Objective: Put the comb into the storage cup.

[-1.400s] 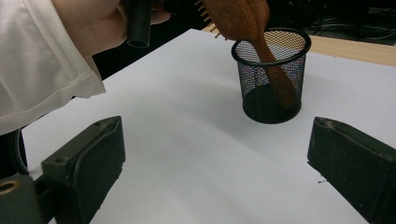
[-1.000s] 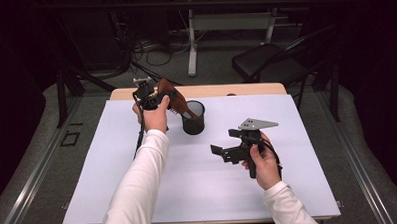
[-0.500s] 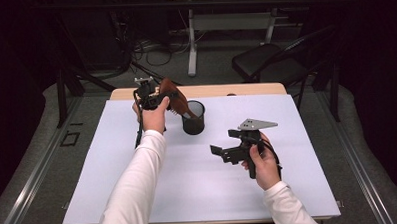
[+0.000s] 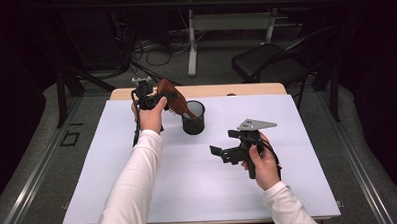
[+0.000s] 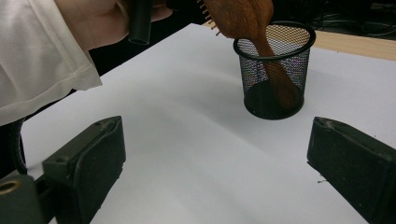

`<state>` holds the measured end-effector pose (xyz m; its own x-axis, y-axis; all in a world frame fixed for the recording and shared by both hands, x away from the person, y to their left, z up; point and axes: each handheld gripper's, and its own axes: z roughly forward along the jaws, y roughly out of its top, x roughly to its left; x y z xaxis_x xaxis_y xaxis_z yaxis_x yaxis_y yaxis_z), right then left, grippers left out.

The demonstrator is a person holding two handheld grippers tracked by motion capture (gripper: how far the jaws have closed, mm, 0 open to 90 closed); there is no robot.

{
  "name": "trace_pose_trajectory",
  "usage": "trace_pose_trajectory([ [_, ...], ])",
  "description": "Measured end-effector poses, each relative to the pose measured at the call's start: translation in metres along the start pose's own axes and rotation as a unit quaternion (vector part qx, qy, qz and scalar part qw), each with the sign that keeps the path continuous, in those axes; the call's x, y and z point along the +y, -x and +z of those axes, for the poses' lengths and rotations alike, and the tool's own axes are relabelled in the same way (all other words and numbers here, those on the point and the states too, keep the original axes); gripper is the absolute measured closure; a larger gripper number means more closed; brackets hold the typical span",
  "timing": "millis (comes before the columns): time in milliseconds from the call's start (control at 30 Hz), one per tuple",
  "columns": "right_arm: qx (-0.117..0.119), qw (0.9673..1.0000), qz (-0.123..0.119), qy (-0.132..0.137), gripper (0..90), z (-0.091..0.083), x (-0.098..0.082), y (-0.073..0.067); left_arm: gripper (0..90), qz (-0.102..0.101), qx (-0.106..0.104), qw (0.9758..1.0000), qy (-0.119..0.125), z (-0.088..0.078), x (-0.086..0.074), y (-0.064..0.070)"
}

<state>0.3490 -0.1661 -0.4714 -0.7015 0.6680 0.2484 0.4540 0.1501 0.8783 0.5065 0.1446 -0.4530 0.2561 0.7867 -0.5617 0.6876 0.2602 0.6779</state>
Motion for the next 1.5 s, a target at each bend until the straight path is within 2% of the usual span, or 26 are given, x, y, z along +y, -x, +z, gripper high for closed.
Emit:
trace_pose_trajectory([
  [100,0.001,1.0000,-0.001,-0.003,4.2,0.0004,-0.0002,-0.0002,46.5,-0.009,-0.003,0.9999,0.003,-0.0002,-0.0014,-0.0030],
  [400,-0.001,1.0000,-0.002,-0.005,4.7,0.0007,-0.0004,-0.0003,45.1,-0.007,-0.001,1.0000,0.006,0.0002,-0.0015,-0.0040],
  [567,-0.001,1.0000,-0.002,-0.005,4.7,0.0005,-0.0004,-0.0002,44.6,-0.019,0.001,0.9998,0.007,0.0003,-0.0017,-0.0039],
  [833,-0.002,1.0000,-0.003,-0.006,4.8,0.0010,-0.0006,-0.0004,40.9,-0.026,-0.003,0.9996,0.013,-0.0006,-0.0011,-0.0042],
  [1067,-0.002,1.0000,-0.004,-0.007,4.9,0.0014,-0.0008,-0.0007,35.3,-0.022,0.003,0.9995,0.023,-0.0022,-0.0002,-0.0040],
  [1267,-0.003,1.0000,-0.004,-0.007,4.8,0.0014,-0.0008,-0.0006,32.4,-0.010,0.009,0.9994,0.033,-0.0034,0.0007,-0.0025],
  [1500,-0.002,1.0000,-0.004,-0.007,4.8,0.0021,-0.0010,-0.0008,30.2,-0.015,0.010,0.9991,0.037,-0.0050,0.0002,-0.0022],
])
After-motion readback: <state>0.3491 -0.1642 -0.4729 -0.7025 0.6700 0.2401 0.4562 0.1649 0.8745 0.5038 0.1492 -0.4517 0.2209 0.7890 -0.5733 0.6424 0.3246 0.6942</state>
